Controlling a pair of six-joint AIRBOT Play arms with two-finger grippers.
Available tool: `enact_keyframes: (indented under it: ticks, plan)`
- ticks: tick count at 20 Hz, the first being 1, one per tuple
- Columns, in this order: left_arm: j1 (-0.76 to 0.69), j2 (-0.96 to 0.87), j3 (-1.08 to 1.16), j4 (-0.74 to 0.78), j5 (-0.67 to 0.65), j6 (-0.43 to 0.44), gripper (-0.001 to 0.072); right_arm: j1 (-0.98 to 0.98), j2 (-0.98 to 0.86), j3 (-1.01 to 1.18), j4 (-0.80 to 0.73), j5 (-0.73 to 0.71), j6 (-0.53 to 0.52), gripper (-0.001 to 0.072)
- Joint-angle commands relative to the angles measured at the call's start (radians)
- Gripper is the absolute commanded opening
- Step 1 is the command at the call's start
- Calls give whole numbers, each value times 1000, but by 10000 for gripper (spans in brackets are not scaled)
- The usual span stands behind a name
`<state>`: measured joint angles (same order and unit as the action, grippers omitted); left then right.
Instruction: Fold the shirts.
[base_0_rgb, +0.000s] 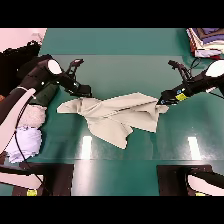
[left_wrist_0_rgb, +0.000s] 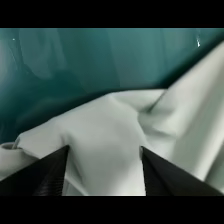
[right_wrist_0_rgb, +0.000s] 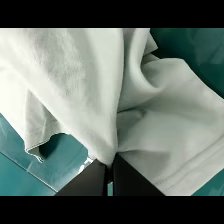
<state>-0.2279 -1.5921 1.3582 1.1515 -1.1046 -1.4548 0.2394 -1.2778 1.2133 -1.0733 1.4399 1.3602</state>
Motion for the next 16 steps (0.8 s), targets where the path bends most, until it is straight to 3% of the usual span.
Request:
enact_keyframes:
  ticks: [1,2,3,4,7,8,12,16]
  plan:
    - [0,-50,6,0,58,-66,517,1,1,-2,0,-1,1,16]
    - [0,-50,6,1,55,-64,432,1,2,-2,1,-1,1,16]
    - [0,-50,6,2,47,-64,285,1,2,-2,0,-1,1,16]
    - [0,-50,6,1,43,-64,185,1,2,-2,1,-1,1,15]
    - [0,-50,7,2,18,-63,173,1,2,-2,0,-1,1,15]
    - [0,-50,8,2,13,-60,22,1,2,-2,0,-1,1,16]
    - [0,-17,82,46,-6,-57,22,0,2,6,-8,-1,-1,16]
    - [0,165,267,191,-8,-57,21,0,20,170,-84,18,-1,16]
